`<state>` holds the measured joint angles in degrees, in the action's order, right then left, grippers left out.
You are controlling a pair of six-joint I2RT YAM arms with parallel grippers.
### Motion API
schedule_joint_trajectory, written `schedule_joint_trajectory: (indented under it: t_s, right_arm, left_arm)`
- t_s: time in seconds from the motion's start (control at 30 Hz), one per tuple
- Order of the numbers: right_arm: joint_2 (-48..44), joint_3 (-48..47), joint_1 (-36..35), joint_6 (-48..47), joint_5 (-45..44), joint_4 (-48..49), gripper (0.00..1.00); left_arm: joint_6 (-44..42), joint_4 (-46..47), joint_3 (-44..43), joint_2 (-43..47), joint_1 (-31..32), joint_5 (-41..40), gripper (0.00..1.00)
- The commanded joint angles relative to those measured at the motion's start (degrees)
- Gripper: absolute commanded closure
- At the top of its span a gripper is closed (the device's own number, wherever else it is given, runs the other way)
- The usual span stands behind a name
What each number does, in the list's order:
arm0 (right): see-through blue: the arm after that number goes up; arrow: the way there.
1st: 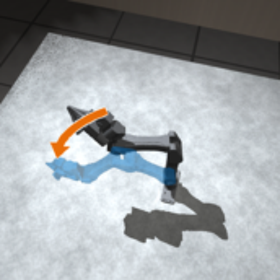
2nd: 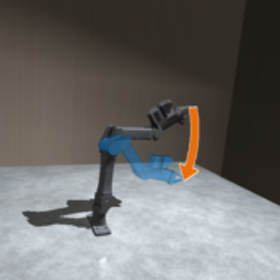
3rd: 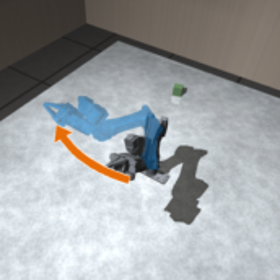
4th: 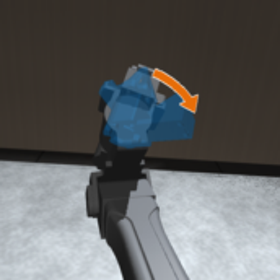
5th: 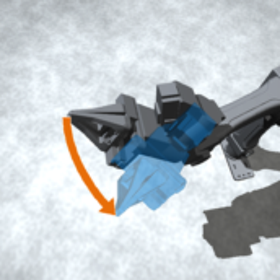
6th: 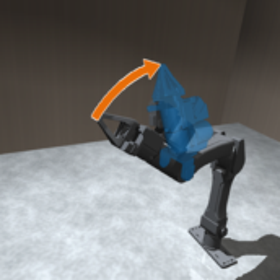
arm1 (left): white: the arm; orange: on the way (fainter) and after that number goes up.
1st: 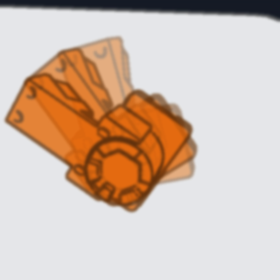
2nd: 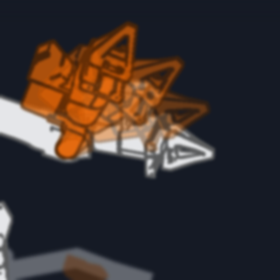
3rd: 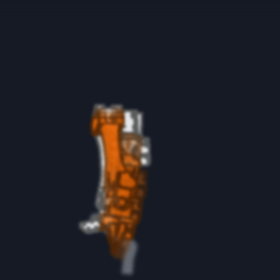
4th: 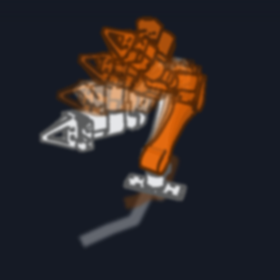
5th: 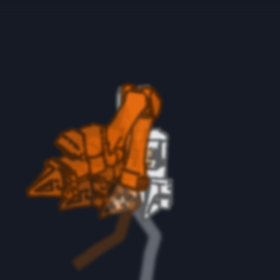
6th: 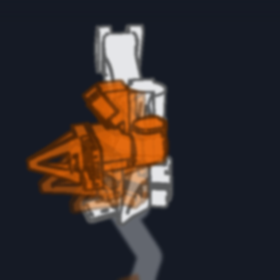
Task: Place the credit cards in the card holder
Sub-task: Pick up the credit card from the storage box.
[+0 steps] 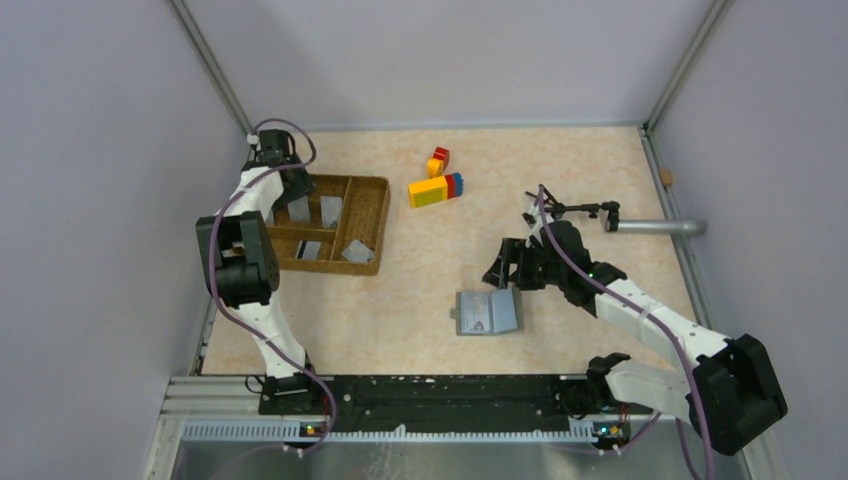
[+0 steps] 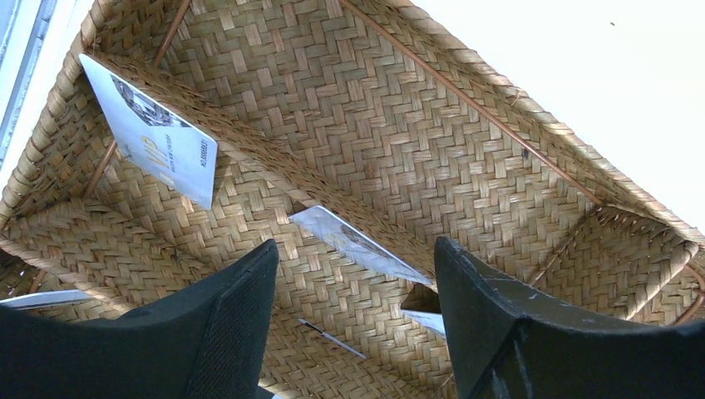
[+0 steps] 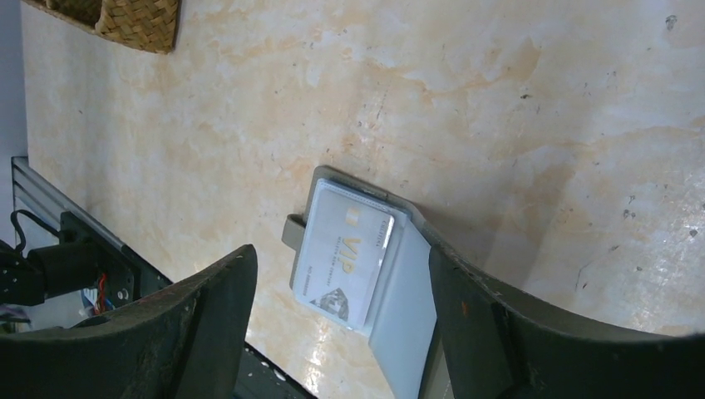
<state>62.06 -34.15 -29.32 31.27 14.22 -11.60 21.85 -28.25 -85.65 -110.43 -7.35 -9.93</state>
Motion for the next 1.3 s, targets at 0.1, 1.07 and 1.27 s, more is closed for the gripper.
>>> schedule_joint_trajectory:
  t_s: [0.1,1.07,1.27]
  right_arm:
    - [-0.39,0.99,0.64,1.03,0.98,2.31,0.27]
    - [-1.49,2.64,0.64,1.98,1.87,2.23,0.28]
    - [-1.75,3.02,0.67,2.14,1.87,2.27,0.28]
  left_arm:
    - [-1.46,-0.04,-0.73,1.35,-0.54,-0.69,0.32]
    - [0.13,1.99,4.79,6.02,-1.06,-0.08,0.35]
    - [0.51,2.22,5.78,6.90,-1.21,-0.17,0.39]
